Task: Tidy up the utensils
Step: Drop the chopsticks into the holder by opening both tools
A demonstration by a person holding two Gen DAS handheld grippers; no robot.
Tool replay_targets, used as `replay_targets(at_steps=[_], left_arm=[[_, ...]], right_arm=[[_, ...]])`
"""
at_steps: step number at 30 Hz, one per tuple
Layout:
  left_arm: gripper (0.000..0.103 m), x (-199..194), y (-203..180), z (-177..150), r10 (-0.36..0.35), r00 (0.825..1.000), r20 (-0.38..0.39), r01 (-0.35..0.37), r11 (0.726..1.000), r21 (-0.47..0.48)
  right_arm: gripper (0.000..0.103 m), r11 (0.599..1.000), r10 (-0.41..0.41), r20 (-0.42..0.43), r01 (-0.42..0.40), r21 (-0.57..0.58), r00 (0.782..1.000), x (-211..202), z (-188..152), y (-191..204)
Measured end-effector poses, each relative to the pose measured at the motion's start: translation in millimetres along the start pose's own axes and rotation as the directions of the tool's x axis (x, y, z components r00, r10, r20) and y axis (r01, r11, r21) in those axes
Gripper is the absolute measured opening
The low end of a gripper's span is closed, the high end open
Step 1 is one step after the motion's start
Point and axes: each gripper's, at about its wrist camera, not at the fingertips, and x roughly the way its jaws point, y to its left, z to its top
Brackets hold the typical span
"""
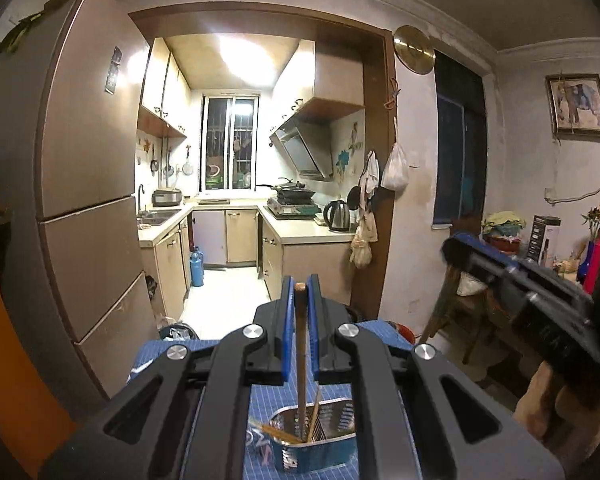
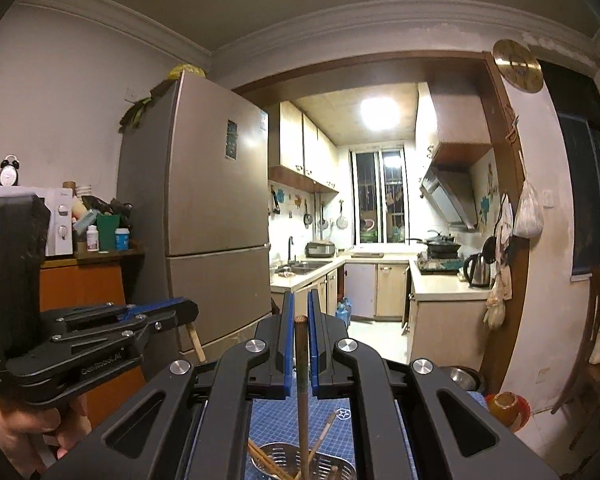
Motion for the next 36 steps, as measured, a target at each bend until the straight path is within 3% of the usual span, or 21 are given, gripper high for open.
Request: replay_targets(at_steps=[9, 27, 29, 33, 36], left_arm=[[0.005, 44, 6, -18, 0.008, 0.999, -0.041, -0.008, 1.000, 0.000], [0.006, 77, 9, -37, 0.017, 0.996, -0.090, -0.018, 1.000, -0.008], [0.008, 78, 8, -38, 0.016, 0.995, -0.095, -0.017, 1.000, -0.005], [0.033, 78, 6, -40, 0.020, 0.996, -0.088, -0.020, 1.000, 0.003], [0.035, 75, 4, -39, 0.022, 0.997, -0.080, -0.022, 1.000, 0.002]], right_arm=[[0.007, 1.000, -0.009, -0.073, 0.010, 0.011, 0.997, 53, -38, -13], [0.008, 1.000, -0.015, -0.114, 0.014, -0.006, 0.993, 80, -64, -17], [0.008, 1.000, -0.015, -0.110, 0.014, -0.008, 0.994, 79, -64, -18], [0.008, 1.000, -0.017, -0.100, 0.015, -0.022, 0.995, 76, -62, -16], [0.008, 0.999, -0.019, -0.086, 0.016, -0.032, 0.996, 72, -58, -15]])
